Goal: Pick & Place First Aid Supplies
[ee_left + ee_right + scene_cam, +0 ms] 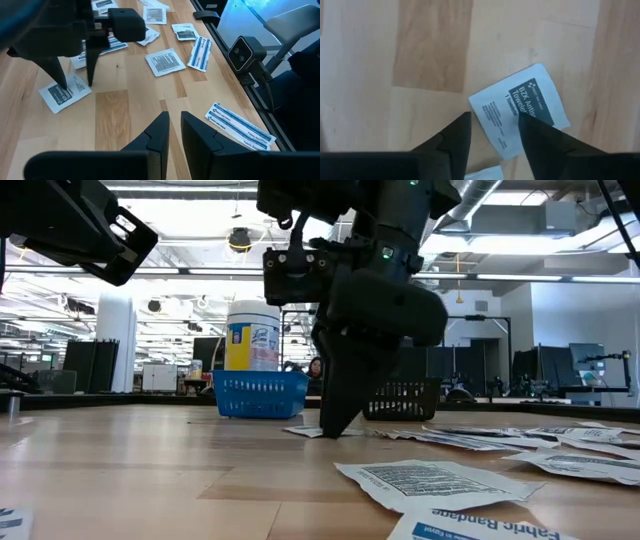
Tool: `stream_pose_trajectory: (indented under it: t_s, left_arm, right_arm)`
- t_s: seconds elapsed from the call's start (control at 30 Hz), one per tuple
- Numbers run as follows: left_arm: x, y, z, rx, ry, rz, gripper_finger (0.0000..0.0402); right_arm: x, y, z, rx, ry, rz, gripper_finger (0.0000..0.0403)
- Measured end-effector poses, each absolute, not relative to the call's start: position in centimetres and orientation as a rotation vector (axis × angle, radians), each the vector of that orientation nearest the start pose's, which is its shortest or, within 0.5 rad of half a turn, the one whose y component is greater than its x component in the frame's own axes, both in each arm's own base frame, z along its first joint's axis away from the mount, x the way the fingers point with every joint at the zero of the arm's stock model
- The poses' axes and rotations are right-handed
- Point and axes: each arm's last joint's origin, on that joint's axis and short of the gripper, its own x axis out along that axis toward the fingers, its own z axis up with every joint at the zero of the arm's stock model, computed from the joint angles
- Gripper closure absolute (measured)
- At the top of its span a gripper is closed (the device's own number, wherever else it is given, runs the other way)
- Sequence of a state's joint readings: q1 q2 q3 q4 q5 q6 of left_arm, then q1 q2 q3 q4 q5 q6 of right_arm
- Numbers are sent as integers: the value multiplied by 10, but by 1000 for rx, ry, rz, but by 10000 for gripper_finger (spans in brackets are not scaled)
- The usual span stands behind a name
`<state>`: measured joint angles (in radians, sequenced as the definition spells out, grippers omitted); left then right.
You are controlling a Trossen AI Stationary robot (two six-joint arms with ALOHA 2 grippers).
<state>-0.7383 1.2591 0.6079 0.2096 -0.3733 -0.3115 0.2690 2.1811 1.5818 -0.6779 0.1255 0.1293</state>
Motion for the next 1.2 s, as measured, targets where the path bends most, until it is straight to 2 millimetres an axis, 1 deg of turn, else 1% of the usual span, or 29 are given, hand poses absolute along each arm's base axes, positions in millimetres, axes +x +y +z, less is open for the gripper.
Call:
stream_pose_trajectory:
  t_s: [0.23,0.37,0.43,0.73,0.83,1.0,1.2]
  left_arm:
    - [196,-164,214,-70,427,-296,353]
    - [196,-164,213,-70,428,-295,353]
    - [196,-164,214,-70,428,-296,353]
    - [196,-164,213,-70,428,-295,353]
    - [196,-164,213,-70,428,-295,353]
    - [196,-164,213,-70,428,-295,353]
    - [196,-164,214,-73,429,-295,353]
  right_arm:
    - [421,108,139,-143,1264,29,343]
    - [420,108,138,-147,1277,30,384]
    - [420,108,138,-147,1277,30,398]
    - [420,108,139,-146,1278,30,401]
    - [420,108,144,-149,1289,29,402]
    - [426,110,162,-145,1268,31,402]
    - [425,110,163,-149,1280,32,402]
